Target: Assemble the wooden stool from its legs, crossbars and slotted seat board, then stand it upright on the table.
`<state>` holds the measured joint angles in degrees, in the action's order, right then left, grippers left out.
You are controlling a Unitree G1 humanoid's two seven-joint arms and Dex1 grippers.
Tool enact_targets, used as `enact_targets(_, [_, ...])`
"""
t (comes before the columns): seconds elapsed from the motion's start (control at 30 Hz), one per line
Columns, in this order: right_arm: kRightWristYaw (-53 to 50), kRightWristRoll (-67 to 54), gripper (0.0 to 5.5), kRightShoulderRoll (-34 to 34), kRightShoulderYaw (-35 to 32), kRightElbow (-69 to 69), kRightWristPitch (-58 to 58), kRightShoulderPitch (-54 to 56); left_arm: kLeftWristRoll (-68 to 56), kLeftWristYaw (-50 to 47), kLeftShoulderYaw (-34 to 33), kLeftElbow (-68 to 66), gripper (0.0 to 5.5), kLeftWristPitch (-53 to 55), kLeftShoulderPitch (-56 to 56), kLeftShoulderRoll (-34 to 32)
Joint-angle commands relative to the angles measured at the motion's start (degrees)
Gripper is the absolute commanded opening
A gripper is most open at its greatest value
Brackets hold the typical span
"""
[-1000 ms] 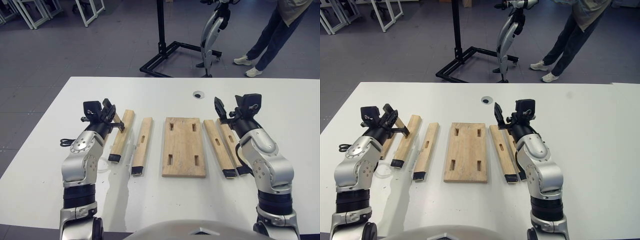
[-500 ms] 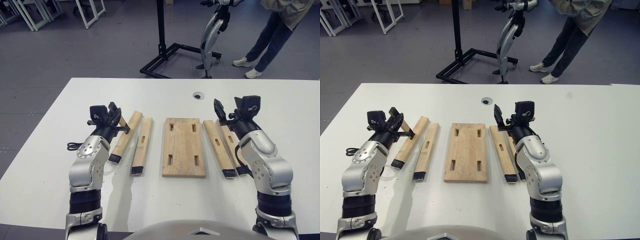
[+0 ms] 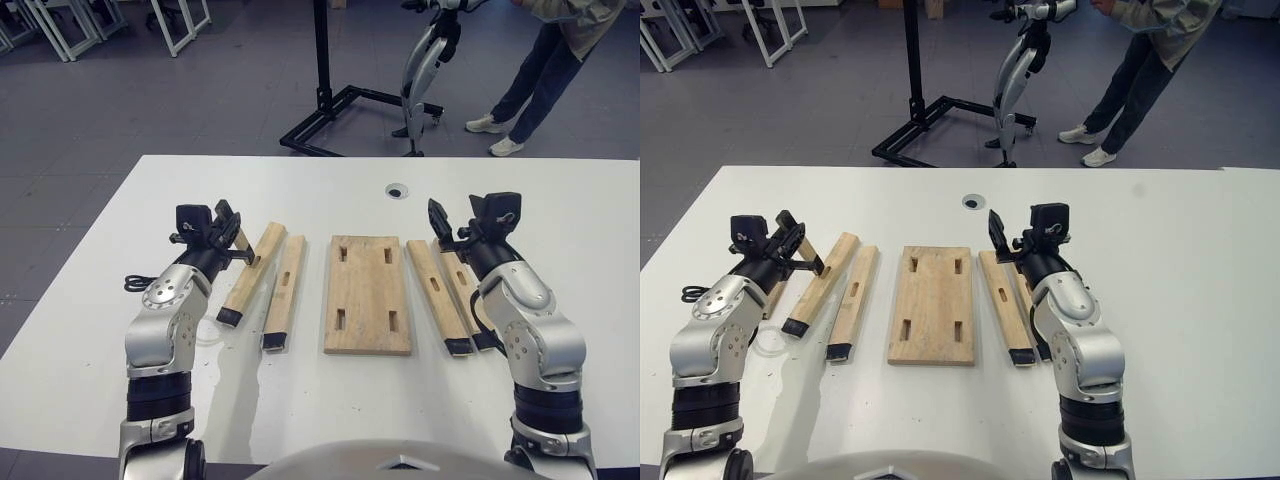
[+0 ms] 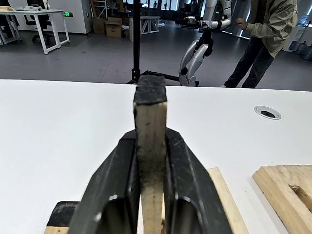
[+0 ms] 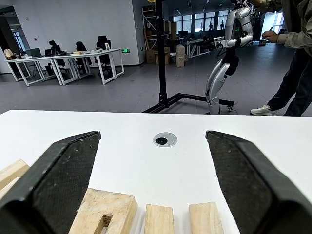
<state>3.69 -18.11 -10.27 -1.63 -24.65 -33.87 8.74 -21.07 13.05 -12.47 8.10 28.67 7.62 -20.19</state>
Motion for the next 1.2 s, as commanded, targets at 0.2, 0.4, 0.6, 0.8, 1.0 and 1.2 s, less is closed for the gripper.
enact_targets(0.2, [0.44,0.86,3.97,0.45,-0.16,-0.07,-0.20,0.18,0.16,0.99,0.90,0.57,0.42,0.63,0.03,0.32])
enact_targets(0.4, [0.42,1.04,3.97,0.59,-0.01,-0.13,-0.35,0.20,1.07,2.32,2.19,-1.97,0.42,-0.52,-1.99,0.70])
enact_targets(0.6, [0.61,1.13,3.97,0.64,-0.06,-0.10,-0.22,0.36,3.36,10.29,3.45,-15.18,0.42,-7.50,-2.73,-2.45])
enact_targets(0.8, [0.69,1.15,3.97,0.81,-0.05,-0.39,-0.46,0.40,0.58,10.86,1.64,-18.52,0.42,-9.19,-5.80,0.61])
enact_targets(1.0, [0.98,1.15,3.97,0.58,-0.16,-0.24,-0.65,0.66,2.75,9.28,6.21,-18.36,0.42,-11.94,-14.09,5.10])
enact_targets(1.2, [1.15,1.36,3.97,0.43,-0.16,0.25,-0.59,1.26,3.10,-0.07,4.72,-13.36,0.42,-9.89,-12.60,7.67])
